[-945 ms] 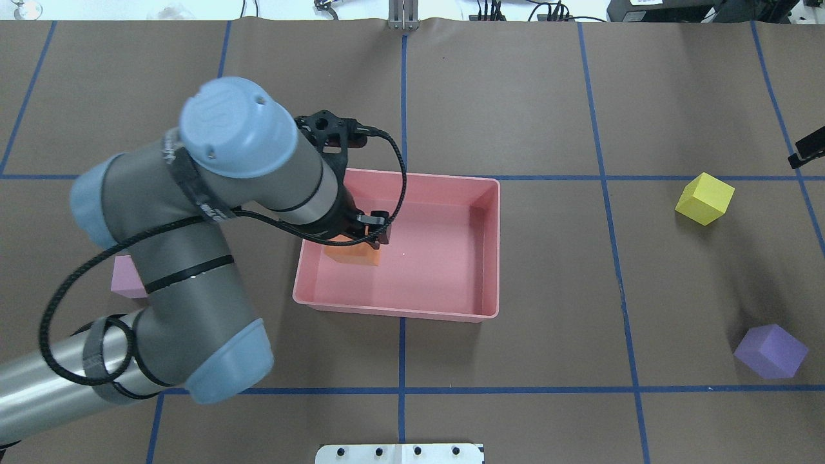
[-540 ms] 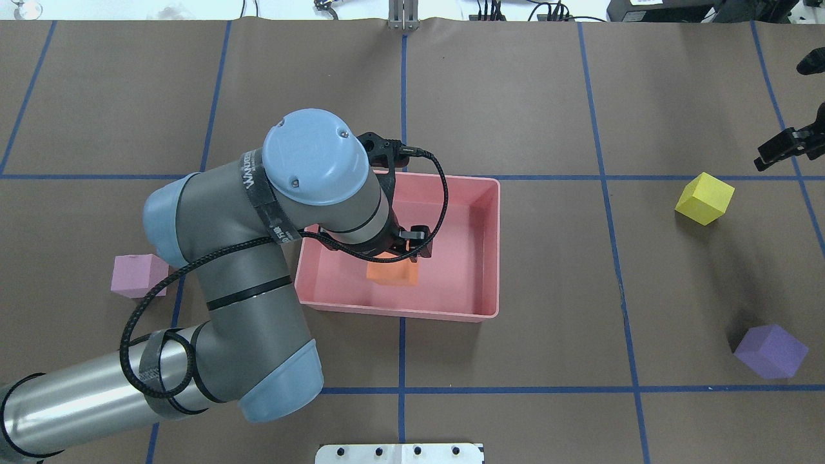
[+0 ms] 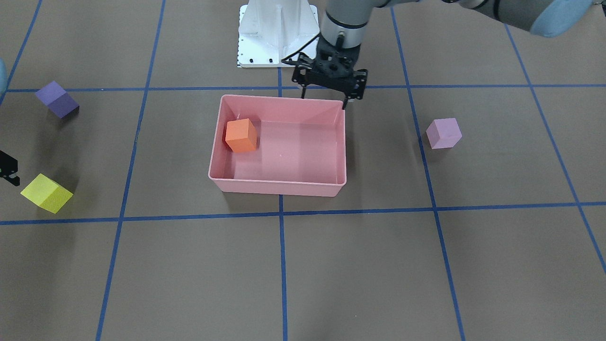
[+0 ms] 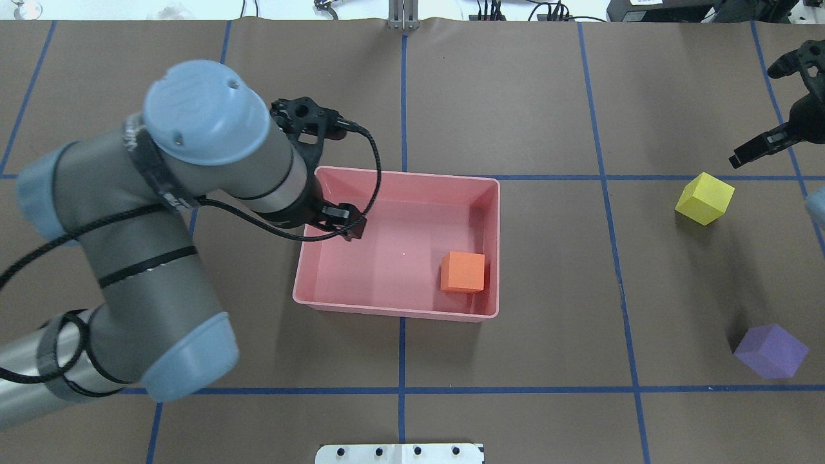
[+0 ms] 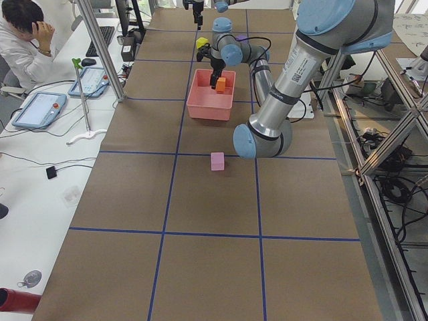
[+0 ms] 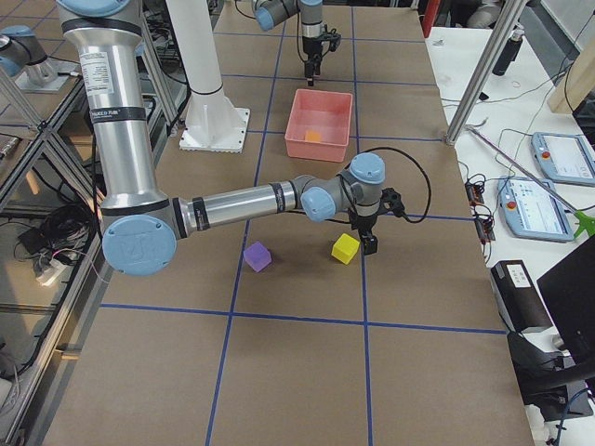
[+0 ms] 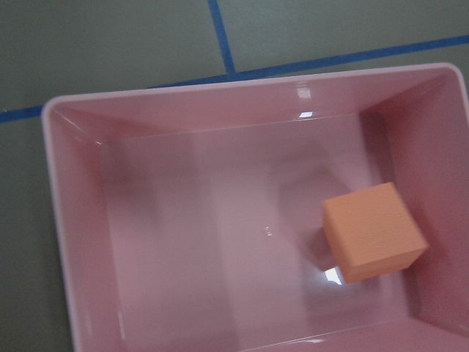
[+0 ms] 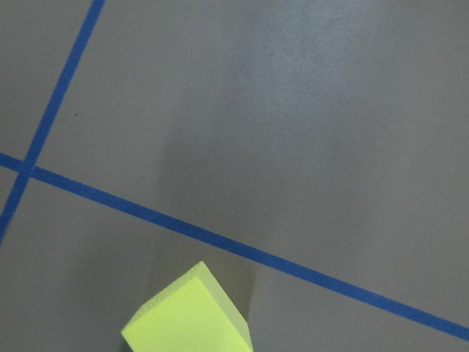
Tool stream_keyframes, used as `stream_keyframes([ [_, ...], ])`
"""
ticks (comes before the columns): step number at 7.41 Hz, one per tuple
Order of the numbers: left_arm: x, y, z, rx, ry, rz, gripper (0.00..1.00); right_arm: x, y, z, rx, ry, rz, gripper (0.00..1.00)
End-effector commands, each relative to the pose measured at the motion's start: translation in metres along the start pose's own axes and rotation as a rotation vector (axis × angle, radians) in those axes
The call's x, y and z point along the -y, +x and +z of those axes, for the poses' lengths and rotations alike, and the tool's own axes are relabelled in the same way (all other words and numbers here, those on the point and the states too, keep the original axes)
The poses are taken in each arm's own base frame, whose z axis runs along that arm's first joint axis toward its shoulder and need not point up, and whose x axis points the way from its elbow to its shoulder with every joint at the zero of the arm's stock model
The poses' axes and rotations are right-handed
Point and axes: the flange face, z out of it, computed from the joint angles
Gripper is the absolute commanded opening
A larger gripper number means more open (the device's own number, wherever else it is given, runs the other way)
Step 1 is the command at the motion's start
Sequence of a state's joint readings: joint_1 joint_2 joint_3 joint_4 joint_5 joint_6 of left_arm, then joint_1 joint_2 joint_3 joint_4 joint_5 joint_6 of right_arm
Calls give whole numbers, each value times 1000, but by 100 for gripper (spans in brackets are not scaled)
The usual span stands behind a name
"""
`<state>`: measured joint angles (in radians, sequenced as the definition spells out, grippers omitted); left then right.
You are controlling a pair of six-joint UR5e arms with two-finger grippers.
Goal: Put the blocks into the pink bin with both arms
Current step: 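Release the orange cube into the bin while the right gripper reaches the yellow cube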
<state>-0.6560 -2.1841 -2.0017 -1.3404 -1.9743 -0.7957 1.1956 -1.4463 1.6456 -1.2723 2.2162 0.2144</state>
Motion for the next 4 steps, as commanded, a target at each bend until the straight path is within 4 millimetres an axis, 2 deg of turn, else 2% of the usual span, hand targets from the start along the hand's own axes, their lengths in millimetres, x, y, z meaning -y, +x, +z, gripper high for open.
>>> stream_keyframes([
  [1,4,-162,-24,32,-65,172,100,2,-13,-4,36,99,-97,92],
  [2,-1,-227,-31,58,-84,240,100,-1,-23,0,52,122,-142,93],
  [3,-6,-291,-37,85,-106,295,100,-16,-25,17,49,106,-247,92],
  [4,-8,-347,-36,24,-139,343,100,-23,-16,26,42,89,-411,92],
])
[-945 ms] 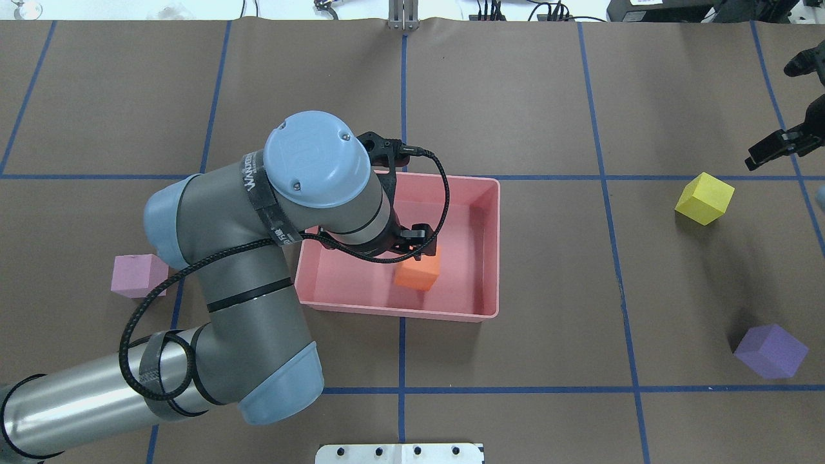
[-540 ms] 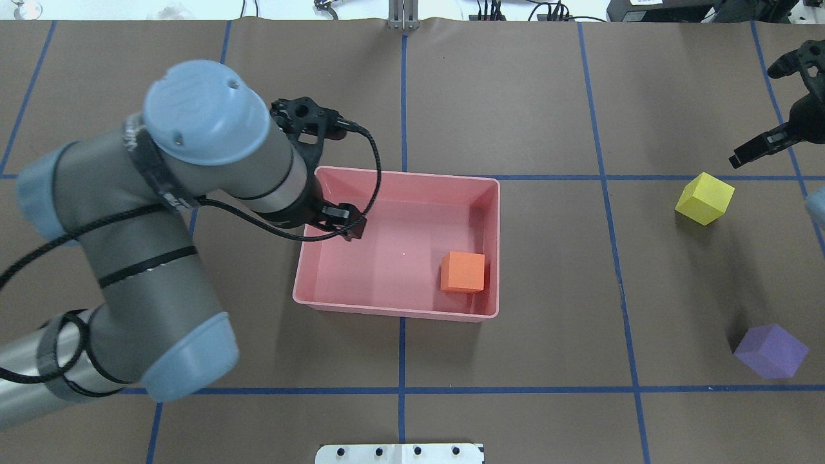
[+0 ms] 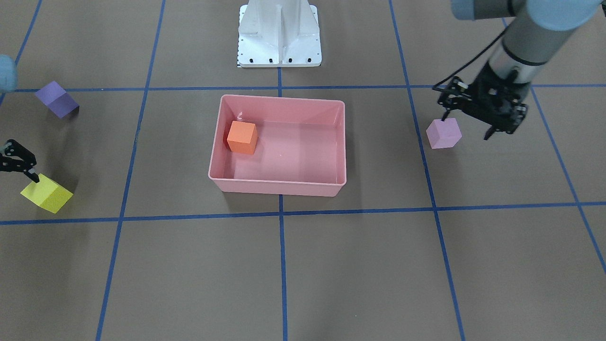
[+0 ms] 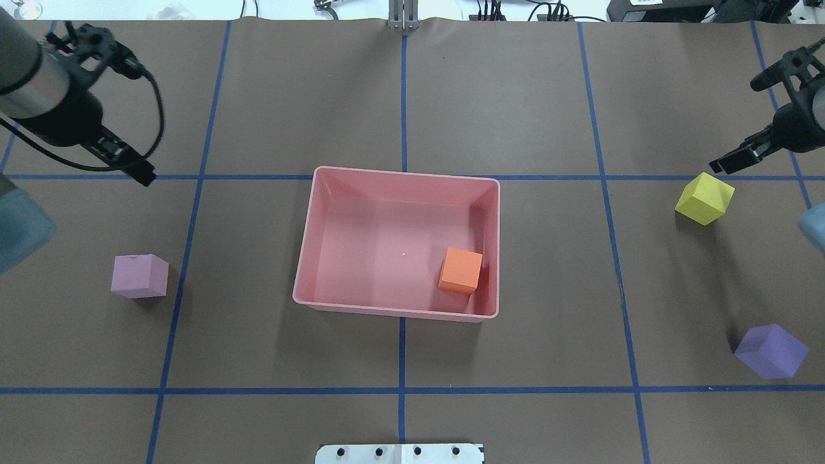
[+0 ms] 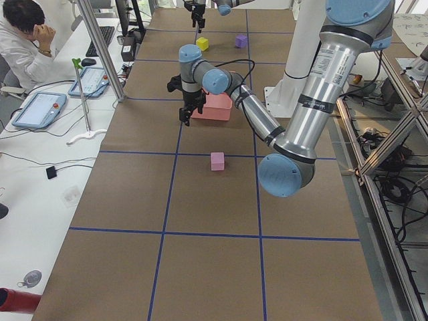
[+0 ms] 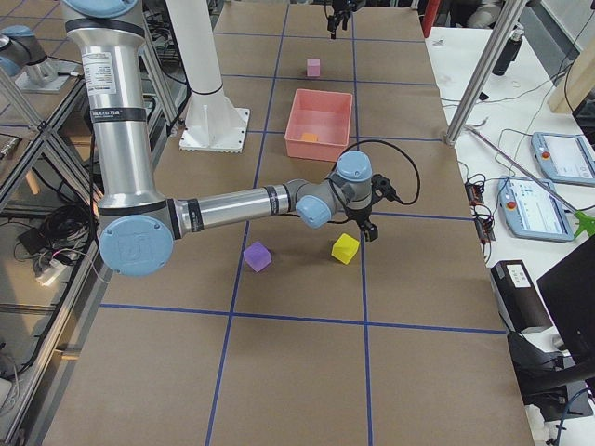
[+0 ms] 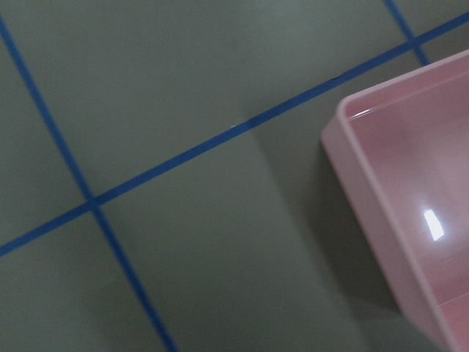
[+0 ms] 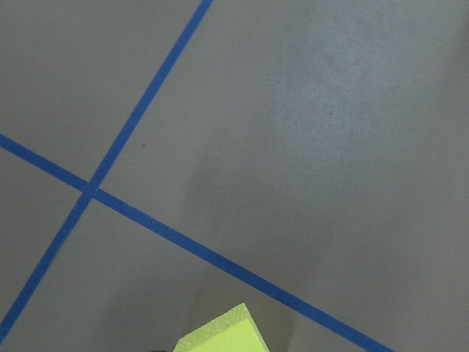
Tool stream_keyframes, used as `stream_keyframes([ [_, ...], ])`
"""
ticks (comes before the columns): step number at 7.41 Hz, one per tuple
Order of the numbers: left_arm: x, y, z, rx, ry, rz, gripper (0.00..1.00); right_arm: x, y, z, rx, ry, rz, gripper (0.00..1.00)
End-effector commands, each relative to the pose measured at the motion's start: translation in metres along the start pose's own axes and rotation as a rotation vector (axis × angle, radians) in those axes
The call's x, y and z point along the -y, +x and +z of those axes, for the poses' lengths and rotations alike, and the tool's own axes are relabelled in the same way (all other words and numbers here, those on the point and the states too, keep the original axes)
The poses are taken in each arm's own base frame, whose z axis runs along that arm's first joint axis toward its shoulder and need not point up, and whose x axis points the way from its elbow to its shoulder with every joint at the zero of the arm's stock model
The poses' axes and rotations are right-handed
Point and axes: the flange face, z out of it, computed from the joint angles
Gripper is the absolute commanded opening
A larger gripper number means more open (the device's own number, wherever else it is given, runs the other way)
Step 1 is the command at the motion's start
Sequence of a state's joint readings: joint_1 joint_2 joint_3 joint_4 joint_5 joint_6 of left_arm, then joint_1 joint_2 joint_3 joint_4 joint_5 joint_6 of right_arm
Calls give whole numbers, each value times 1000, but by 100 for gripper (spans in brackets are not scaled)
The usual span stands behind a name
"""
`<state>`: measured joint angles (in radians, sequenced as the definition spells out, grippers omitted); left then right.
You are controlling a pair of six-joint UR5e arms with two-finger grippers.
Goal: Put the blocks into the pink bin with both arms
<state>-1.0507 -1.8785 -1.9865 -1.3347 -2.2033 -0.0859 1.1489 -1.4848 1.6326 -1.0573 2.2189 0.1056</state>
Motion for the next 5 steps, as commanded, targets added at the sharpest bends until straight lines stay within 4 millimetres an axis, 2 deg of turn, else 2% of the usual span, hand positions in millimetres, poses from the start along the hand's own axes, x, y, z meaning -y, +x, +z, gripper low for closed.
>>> stream_keyframes([
  [1,-43,-122,9,-71,-16,107,100,-16,6,16,4,-26,-204,92],
  [2,-48,-145,18,-77,-5,125,100,-18,4,22,5,-35,-210,92],
  [4,-49,-148,21,-80,-8,117,100,-27,6,49,25,-83,-209,92],
  [5,-49,-148,21,-80,-8,117,100,-28,3,55,30,-94,-209,93],
])
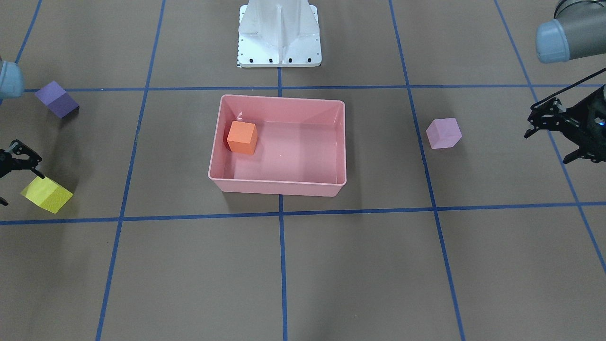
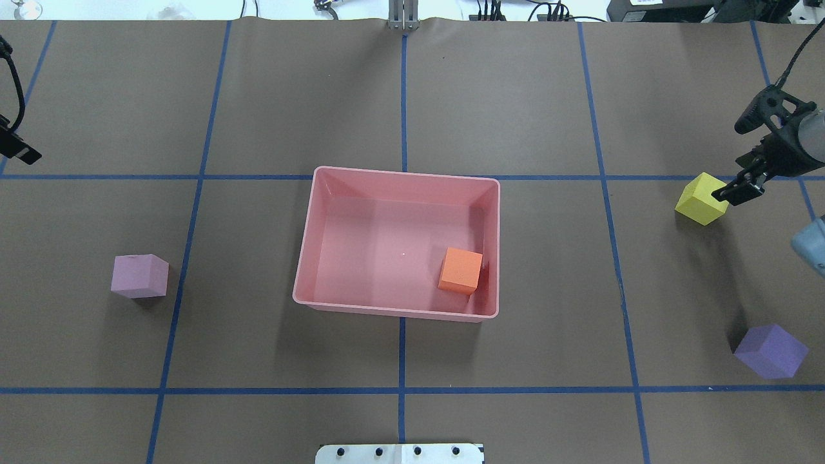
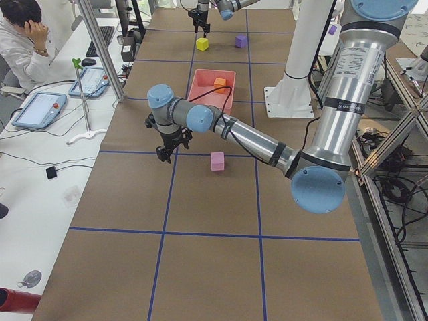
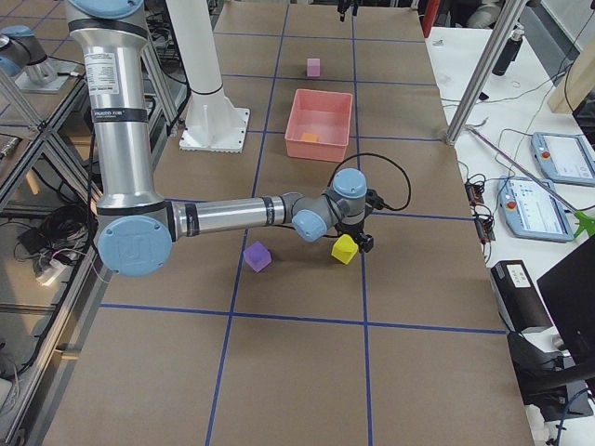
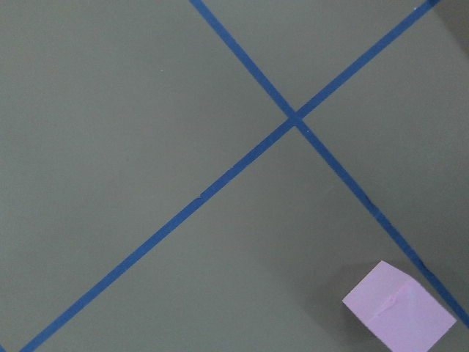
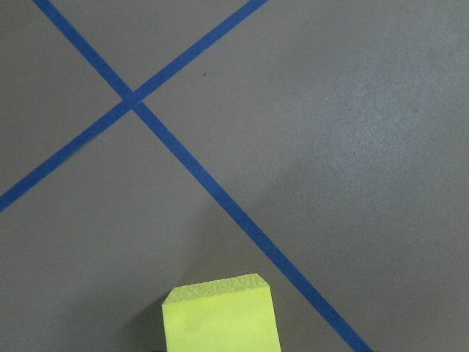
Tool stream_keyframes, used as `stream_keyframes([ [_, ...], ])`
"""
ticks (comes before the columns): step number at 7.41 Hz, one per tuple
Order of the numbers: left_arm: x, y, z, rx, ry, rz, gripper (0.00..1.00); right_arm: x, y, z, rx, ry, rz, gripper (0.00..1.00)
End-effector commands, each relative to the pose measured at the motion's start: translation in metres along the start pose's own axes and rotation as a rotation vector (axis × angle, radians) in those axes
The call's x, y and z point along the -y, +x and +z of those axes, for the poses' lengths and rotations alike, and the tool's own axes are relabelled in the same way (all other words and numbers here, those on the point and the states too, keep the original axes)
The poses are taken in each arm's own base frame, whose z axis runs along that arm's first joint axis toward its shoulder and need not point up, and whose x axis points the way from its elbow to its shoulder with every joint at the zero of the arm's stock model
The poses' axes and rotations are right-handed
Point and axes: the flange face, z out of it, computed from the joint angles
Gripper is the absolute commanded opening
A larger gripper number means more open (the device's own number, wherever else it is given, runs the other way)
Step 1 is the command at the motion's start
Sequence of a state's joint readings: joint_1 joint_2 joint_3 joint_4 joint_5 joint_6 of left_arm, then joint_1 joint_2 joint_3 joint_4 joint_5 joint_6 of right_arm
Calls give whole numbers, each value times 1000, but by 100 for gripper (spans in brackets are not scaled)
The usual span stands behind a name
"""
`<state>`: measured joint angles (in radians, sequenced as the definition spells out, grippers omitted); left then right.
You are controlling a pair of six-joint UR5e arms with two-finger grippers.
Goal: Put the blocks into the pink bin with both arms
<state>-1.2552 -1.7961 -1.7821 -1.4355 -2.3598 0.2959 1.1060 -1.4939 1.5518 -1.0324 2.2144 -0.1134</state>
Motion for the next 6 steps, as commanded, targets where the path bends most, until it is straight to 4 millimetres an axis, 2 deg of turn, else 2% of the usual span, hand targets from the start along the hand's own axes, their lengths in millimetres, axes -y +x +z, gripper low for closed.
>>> stream_keyframes([
  [1,-1,-2,2,-3,-1,-2,100,0,-6,14,17,-22,3,94],
  [3,-1,-2,2,-3,-1,-5,100,0,-14,28,29,-43,-8,94],
  [5,-1,-2,2,-3,-1,-5,100,0,-11,45,38,-67,-4,93],
  [6,-1,-2,2,-3,-1,-5,100,0,-14,52,44,-79,-8,89],
])
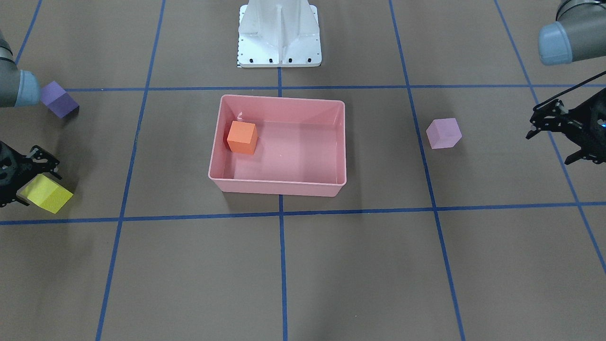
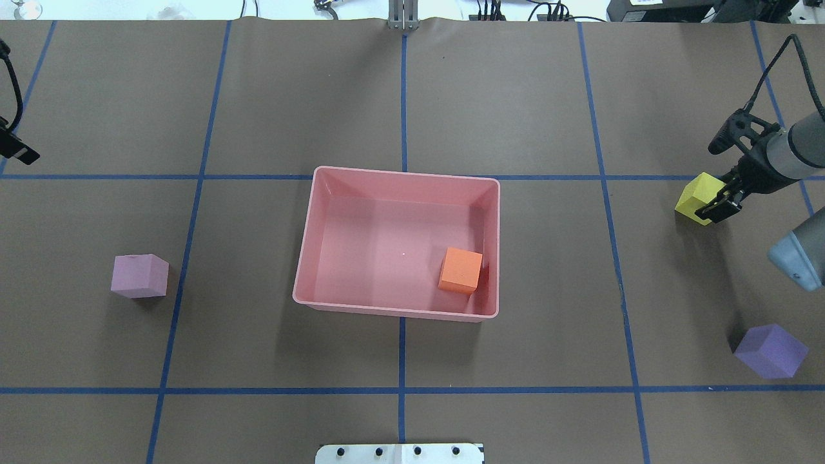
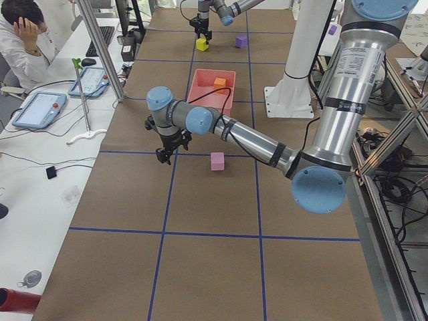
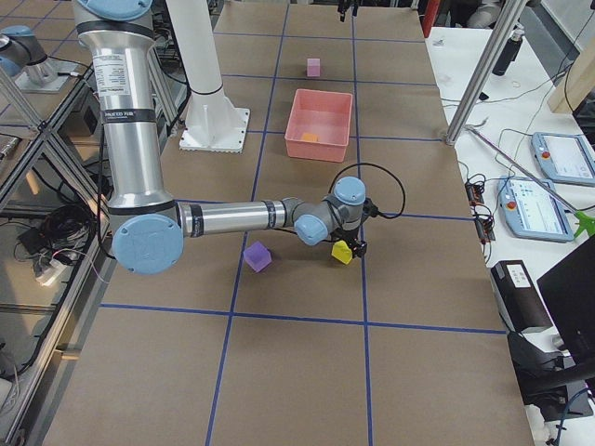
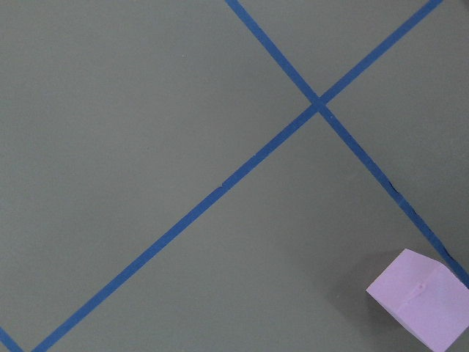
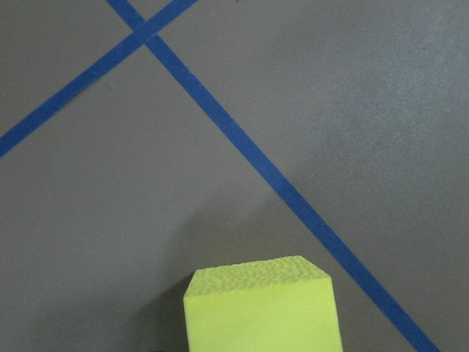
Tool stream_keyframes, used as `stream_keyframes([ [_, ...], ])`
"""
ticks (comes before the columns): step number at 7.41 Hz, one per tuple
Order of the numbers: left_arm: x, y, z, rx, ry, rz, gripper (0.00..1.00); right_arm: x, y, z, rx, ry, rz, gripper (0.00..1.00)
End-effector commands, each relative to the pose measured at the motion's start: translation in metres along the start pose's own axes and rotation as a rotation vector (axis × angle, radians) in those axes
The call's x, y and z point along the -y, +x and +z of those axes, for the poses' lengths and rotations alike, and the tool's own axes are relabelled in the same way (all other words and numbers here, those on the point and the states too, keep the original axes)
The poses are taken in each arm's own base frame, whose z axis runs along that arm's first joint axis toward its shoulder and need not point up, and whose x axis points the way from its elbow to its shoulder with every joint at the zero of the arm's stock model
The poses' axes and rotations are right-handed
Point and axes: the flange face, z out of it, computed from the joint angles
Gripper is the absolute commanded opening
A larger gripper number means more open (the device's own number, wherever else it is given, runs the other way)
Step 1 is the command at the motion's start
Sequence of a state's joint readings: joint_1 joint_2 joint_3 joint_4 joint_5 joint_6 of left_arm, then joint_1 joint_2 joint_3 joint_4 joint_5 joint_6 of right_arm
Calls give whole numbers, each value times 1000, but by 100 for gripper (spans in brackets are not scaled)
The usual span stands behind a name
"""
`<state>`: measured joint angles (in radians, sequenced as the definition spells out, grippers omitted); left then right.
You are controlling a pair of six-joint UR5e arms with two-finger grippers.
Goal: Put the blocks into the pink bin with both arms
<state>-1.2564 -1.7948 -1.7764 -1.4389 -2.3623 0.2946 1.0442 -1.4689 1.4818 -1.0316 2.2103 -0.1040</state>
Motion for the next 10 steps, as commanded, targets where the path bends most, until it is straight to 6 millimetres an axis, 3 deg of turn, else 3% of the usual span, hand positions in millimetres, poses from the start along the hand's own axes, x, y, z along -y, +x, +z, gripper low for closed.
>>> stream_keyframes([
  [1,0,0,1,-1,-2,0,100,0,-3,13,10,-22,-1,76],
  [3,0,0,1,-1,-2,0,100,9,-4,11,18,-19,2,23],
  [4,0,0,1,-1,-2,0,100,19,-7,6,26,-4,1,9],
  [5,0,1,1,-1,-1,1,100,39,-17,-7,52,1,47,9],
  [8,-3,-1,4,-3,-7,-8,100,117,-80,-98,71,48,366,10],
  [10,-4,0,5,3,18,-117,100,185,-165,-139,127,22,600,10],
])
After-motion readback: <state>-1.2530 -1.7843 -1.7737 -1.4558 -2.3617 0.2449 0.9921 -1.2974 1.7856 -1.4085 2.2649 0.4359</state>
